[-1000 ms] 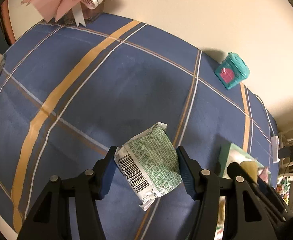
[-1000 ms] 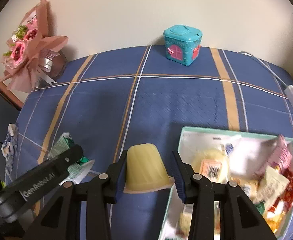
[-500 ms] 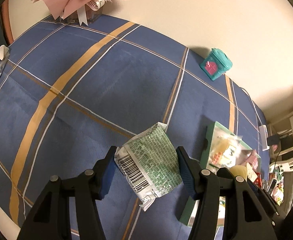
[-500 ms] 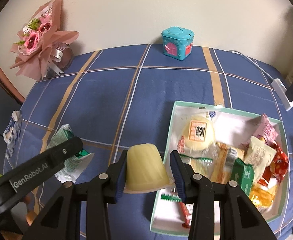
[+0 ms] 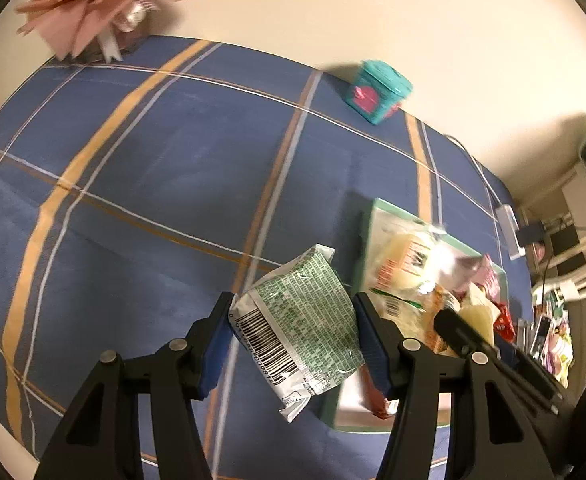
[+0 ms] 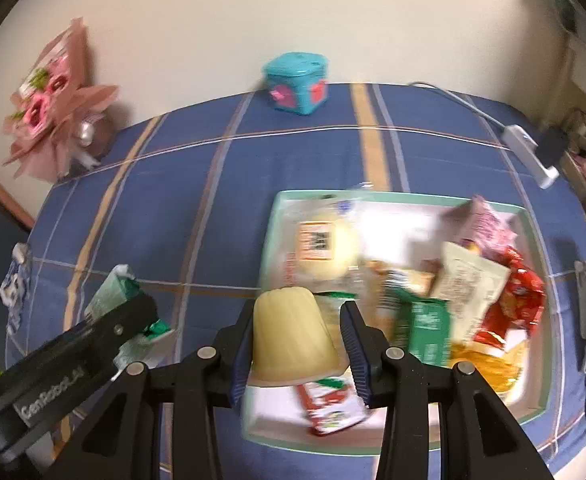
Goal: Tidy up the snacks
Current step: 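Carry the jelly cup over the tray with the right gripper while the left carries the sachet there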
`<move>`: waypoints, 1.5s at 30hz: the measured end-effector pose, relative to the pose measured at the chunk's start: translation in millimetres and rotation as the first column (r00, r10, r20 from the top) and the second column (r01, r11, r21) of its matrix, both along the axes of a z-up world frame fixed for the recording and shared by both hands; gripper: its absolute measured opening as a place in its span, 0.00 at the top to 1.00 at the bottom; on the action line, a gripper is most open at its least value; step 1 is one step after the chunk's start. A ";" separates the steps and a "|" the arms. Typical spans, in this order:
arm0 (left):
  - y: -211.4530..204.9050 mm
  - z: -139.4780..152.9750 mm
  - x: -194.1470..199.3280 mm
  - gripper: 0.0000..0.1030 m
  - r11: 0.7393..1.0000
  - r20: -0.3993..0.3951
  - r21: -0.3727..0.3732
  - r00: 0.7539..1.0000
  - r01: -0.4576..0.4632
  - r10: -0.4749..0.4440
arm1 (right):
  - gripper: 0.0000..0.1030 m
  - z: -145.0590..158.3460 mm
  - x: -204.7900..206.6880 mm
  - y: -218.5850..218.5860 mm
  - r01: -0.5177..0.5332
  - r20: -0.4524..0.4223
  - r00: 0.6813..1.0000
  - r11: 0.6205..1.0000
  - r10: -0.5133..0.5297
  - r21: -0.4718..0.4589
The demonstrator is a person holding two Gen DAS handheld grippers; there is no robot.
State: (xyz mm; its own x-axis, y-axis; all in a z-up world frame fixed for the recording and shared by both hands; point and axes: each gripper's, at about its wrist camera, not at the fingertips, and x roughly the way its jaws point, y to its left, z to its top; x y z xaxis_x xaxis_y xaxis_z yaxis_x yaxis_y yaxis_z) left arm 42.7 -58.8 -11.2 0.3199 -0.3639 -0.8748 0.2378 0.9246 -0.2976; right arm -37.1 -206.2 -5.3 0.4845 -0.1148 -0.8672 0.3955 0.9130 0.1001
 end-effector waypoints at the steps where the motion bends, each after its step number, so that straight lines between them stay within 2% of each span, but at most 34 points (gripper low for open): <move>1: -6.7 0.2 -2.9 0.41 1.000 0.001 0.003 1.000 0.016 -0.016 | 0.57 -0.1 -2.9 -7.3 0.015 0.001 1.000 1.000 -0.015 0.005; 7: -44.6 4.0 -24.3 0.41 0.992 0.023 0.013 0.992 0.125 -0.125 | 0.57 -0.1 -22.3 -50.5 0.113 0.006 0.994 0.993 -0.113 0.037; 12: -76.4 4.5 -41.3 0.41 0.974 0.044 0.033 0.973 0.224 -0.225 | 0.57 -1.1 -39.7 -83.2 0.194 0.014 0.981 0.979 -0.196 0.066; 21: -121.3 -1.4 -60.0 0.41 0.941 0.066 0.072 0.940 0.331 -0.336 | 0.57 -6.0 -54.6 -114.9 0.245 0.011 0.969 0.965 -0.247 0.093; 32: -142.4 -12.2 -58.2 0.41 0.927 0.058 0.066 0.926 0.370 -0.374 | 0.57 -19.1 -54.3 -125.6 0.260 -0.016 0.966 0.959 -0.260 0.115; 45: -144.6 -16.7 -58.0 0.41 0.915 0.049 0.042 0.914 0.401 -0.403 | 0.56 -28.0 -57.3 -131.8 0.291 -0.041 0.957 0.948 -0.288 0.131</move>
